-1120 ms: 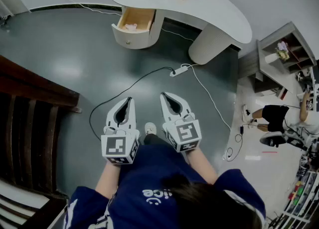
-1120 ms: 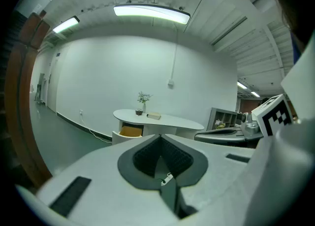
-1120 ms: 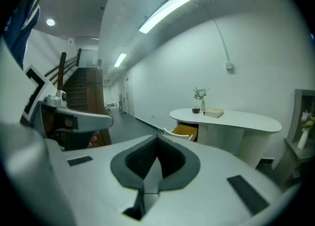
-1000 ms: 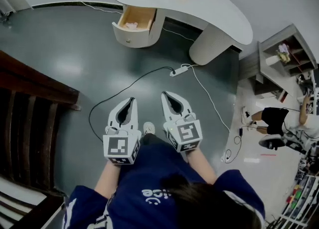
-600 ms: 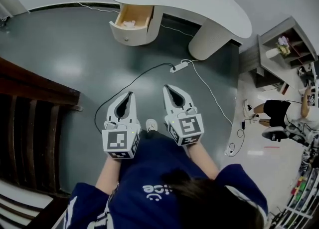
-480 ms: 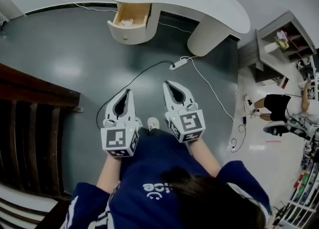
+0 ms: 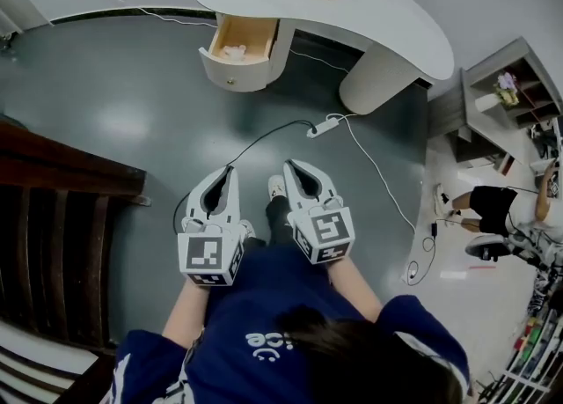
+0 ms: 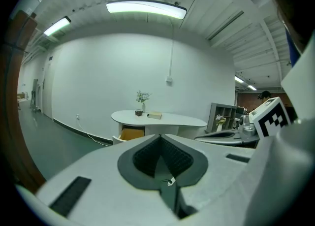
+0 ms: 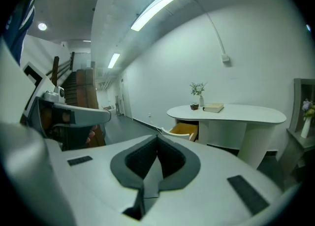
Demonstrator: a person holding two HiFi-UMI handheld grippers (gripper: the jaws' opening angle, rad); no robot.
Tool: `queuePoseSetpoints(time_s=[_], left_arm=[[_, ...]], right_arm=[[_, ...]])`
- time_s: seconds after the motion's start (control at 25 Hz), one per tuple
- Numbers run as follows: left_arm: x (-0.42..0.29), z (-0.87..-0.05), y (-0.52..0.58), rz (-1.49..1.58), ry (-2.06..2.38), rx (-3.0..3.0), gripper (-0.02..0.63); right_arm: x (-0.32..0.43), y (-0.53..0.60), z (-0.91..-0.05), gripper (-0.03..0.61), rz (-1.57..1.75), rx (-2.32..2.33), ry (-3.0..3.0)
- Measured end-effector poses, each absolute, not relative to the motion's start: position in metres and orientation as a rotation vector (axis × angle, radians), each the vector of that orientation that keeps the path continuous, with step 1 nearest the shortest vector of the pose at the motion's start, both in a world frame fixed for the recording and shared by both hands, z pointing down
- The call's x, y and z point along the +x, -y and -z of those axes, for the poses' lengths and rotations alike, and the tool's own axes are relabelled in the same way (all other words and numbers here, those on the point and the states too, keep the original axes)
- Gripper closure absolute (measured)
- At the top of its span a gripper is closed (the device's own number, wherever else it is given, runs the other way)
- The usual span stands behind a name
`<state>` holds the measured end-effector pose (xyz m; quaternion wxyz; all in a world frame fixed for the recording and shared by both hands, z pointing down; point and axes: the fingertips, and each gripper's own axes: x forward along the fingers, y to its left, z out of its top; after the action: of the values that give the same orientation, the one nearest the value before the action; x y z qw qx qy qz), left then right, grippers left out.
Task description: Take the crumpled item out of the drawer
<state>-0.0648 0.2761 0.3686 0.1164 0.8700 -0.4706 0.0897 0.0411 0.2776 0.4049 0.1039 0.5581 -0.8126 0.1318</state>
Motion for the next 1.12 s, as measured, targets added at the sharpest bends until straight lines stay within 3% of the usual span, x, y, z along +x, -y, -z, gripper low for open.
queuePoseSetpoints(time_s=[0.6, 1.12], left_arm=[[0.013, -0.387, -0.143, -0.289, 1.481, 2.429, 0.609], [0.054, -0.402, -0.108, -0.330, 1.530, 2.367, 0.609]], right_arm=[[0.103, -0.125, -0.415, 0.571, -0.339, 1.371, 2.513], [0.134, -0.096, -0.445, 0.571, -0.478, 1.233, 2.559]])
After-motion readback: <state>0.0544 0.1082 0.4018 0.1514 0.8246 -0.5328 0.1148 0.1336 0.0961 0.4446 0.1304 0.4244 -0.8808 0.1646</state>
